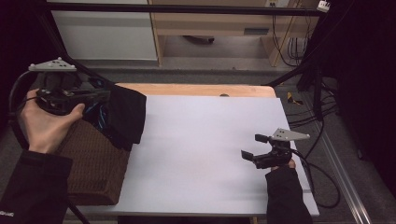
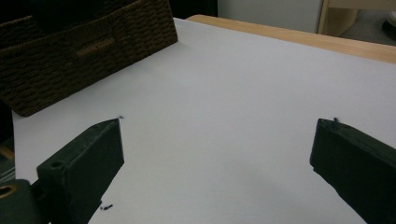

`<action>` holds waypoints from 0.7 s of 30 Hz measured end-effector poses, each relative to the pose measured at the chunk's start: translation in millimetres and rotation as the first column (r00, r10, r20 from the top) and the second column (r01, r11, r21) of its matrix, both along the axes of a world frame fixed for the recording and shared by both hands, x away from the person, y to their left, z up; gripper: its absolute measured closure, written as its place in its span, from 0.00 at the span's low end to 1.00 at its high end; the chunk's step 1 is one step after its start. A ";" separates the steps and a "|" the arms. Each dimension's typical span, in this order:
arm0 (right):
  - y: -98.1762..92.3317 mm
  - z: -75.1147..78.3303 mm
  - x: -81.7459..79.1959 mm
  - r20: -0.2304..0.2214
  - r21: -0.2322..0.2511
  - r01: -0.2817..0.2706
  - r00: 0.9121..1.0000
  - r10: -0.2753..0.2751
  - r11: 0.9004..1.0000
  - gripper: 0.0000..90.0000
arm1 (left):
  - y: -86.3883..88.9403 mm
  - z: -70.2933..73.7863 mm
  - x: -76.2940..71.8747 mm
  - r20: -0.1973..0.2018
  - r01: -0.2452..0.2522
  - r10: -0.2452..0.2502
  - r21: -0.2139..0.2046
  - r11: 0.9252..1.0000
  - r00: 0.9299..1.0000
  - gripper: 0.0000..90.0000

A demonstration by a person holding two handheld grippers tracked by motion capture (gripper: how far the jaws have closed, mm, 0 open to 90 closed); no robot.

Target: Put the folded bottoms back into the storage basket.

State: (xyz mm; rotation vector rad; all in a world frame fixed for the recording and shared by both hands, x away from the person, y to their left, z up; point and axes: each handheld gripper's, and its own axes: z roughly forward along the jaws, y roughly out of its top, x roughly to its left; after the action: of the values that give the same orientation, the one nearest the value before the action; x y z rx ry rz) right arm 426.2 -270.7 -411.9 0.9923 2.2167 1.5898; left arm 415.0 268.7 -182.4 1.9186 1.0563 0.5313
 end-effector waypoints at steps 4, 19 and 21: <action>0.1 -0.1 0.0 -0.001 0.000 0.002 1.000 -0.002 1.000 0.03 | 14.7 0.0 0.3 -0.004 -0.032 0.032 -0.004 0.999 0.999 0.91; 0.6 -0.4 0.0 -0.004 -0.001 0.003 1.000 -0.003 1.000 0.03 | 54.7 -13.9 5.3 -0.031 -0.115 0.115 0.015 0.993 0.993 0.91; 0.6 -0.3 0.0 -0.003 -0.002 0.003 1.000 -0.003 1.000 0.03 | 58.0 -16.4 6.0 -0.033 -0.121 0.122 0.019 0.992 0.992 0.91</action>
State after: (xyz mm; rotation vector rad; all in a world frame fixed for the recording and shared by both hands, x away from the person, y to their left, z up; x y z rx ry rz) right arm 426.2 -270.1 -412.3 0.9981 2.2170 1.5860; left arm 421.0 326.7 -198.8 1.8927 1.2000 0.5786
